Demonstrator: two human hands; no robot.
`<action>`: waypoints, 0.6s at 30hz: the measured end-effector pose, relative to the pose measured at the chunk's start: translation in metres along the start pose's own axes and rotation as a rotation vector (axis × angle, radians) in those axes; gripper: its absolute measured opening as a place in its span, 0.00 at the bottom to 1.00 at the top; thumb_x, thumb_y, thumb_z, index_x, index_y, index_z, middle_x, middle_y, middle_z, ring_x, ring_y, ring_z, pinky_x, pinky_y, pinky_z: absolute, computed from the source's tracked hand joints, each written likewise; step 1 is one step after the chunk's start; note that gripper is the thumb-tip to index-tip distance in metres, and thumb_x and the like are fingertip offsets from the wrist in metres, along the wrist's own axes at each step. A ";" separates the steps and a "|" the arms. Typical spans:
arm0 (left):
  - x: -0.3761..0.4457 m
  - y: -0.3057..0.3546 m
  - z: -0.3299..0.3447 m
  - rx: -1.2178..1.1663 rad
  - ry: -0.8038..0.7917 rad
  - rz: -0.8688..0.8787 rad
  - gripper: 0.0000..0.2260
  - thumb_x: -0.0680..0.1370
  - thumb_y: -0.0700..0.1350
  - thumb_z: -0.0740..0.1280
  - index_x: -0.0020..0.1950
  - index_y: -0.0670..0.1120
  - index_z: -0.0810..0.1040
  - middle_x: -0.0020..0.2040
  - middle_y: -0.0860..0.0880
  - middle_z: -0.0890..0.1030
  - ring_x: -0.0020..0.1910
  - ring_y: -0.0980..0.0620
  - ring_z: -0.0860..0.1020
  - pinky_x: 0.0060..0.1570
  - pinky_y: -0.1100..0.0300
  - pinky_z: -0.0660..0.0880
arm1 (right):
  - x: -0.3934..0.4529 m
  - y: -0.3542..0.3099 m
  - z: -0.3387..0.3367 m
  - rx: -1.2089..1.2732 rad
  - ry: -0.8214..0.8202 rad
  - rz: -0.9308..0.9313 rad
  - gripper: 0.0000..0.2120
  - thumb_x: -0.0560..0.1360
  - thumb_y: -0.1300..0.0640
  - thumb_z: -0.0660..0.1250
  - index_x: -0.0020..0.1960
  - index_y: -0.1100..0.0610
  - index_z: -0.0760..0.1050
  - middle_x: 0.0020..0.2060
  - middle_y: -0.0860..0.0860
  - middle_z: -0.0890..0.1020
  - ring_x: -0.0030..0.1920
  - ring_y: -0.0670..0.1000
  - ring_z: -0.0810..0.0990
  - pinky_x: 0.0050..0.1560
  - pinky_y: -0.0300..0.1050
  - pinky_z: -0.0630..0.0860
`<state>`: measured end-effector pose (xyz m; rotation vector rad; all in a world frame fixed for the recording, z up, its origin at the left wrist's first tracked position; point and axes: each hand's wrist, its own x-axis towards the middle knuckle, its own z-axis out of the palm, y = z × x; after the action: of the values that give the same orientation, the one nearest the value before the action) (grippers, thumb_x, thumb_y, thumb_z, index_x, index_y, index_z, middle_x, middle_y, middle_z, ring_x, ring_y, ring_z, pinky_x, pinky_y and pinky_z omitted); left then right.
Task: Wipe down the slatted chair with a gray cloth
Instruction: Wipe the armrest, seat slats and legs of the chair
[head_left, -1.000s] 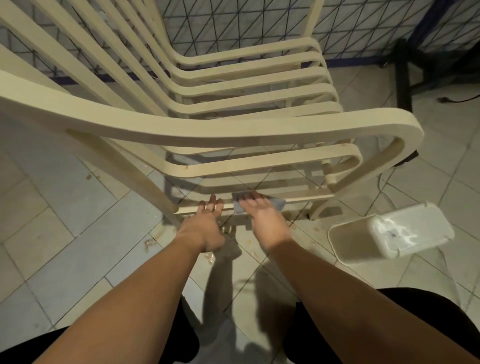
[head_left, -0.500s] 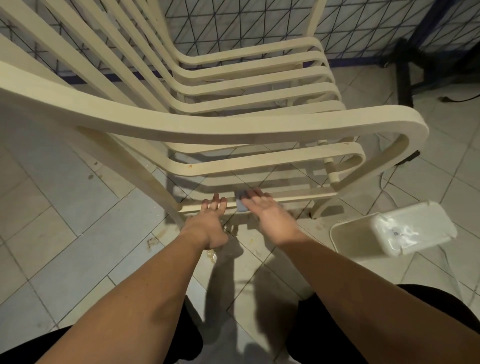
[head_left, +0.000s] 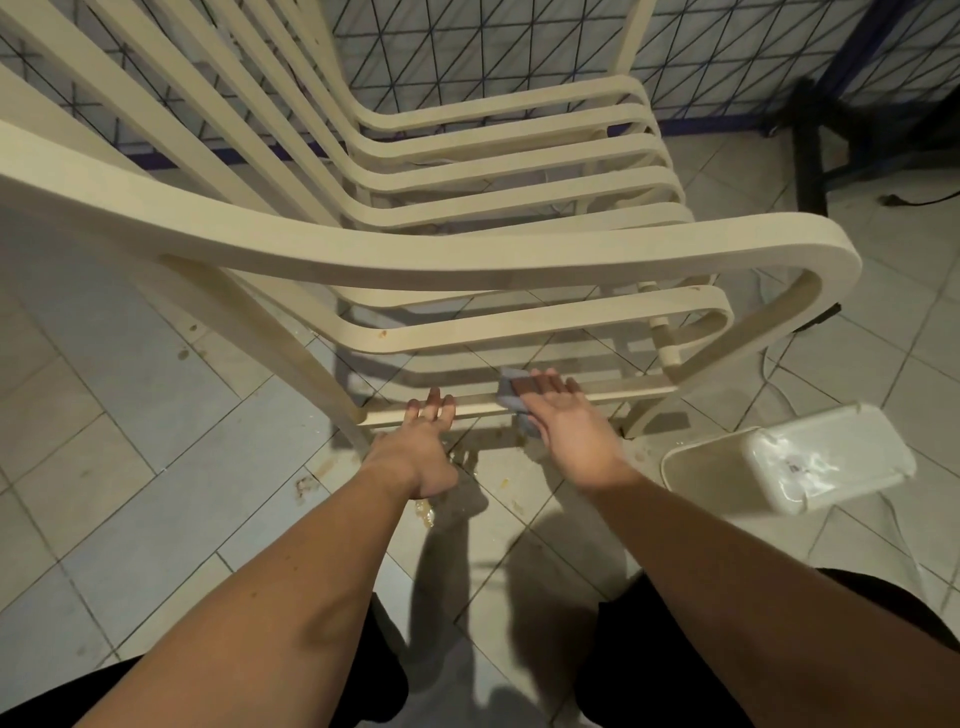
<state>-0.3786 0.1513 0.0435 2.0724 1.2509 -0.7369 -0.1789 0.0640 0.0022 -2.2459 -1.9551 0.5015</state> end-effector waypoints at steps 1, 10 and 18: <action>0.001 0.000 0.000 0.004 -0.003 -0.002 0.45 0.73 0.41 0.64 0.82 0.56 0.40 0.82 0.55 0.38 0.81 0.50 0.40 0.78 0.39 0.53 | -0.004 -0.010 0.005 0.004 0.021 -0.022 0.32 0.81 0.66 0.57 0.80 0.45 0.54 0.79 0.54 0.59 0.79 0.55 0.54 0.77 0.48 0.43; 0.008 -0.006 0.003 0.025 0.001 0.011 0.45 0.74 0.43 0.64 0.82 0.57 0.39 0.81 0.56 0.35 0.81 0.50 0.40 0.77 0.39 0.55 | -0.018 0.032 -0.022 -0.001 0.260 0.069 0.29 0.74 0.68 0.70 0.73 0.56 0.69 0.70 0.56 0.73 0.71 0.57 0.71 0.75 0.55 0.62; 0.008 -0.004 0.002 0.021 -0.001 0.014 0.43 0.76 0.44 0.65 0.82 0.56 0.40 0.81 0.55 0.35 0.81 0.49 0.41 0.78 0.41 0.55 | -0.014 0.028 -0.005 0.121 0.044 0.230 0.34 0.74 0.72 0.60 0.78 0.55 0.59 0.77 0.54 0.61 0.77 0.53 0.59 0.78 0.48 0.55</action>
<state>-0.3792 0.1560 0.0351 2.0950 1.2323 -0.7476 -0.1527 0.0464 0.0008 -2.3944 -1.6082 0.5736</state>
